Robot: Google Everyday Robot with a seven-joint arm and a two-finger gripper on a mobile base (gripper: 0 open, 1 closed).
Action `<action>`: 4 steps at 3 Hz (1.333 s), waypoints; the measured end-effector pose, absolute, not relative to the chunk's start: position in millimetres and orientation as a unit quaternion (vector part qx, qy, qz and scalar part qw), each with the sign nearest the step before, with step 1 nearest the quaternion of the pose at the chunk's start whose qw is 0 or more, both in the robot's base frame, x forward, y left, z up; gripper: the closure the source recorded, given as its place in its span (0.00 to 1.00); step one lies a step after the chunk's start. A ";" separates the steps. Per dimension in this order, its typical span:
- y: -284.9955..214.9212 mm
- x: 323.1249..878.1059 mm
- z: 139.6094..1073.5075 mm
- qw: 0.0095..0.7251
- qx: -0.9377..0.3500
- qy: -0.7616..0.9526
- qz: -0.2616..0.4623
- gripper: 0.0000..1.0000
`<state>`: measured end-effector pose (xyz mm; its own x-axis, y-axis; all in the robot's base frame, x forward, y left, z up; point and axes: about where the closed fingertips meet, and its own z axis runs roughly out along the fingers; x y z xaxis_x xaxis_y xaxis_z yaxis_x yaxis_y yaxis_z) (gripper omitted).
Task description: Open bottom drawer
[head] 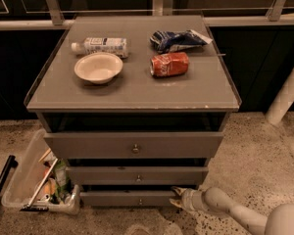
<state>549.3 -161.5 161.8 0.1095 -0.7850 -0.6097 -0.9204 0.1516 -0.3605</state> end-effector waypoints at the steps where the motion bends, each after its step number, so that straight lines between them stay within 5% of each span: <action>1: -161.8 549.0 166.3 0.372 -0.645 0.661 0.091 1.00; 3: -175.9 524.4 173.6 0.363 -0.631 0.677 0.111 1.00; 4: -175.9 524.4 173.6 0.363 -0.631 0.677 0.111 0.81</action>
Offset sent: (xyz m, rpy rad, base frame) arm -0.2794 -0.0781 -0.0091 0.1881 0.3817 -0.1343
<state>524.4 -175.9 173.6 0.0592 -0.7732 -0.6314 -0.9346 0.1793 -0.3072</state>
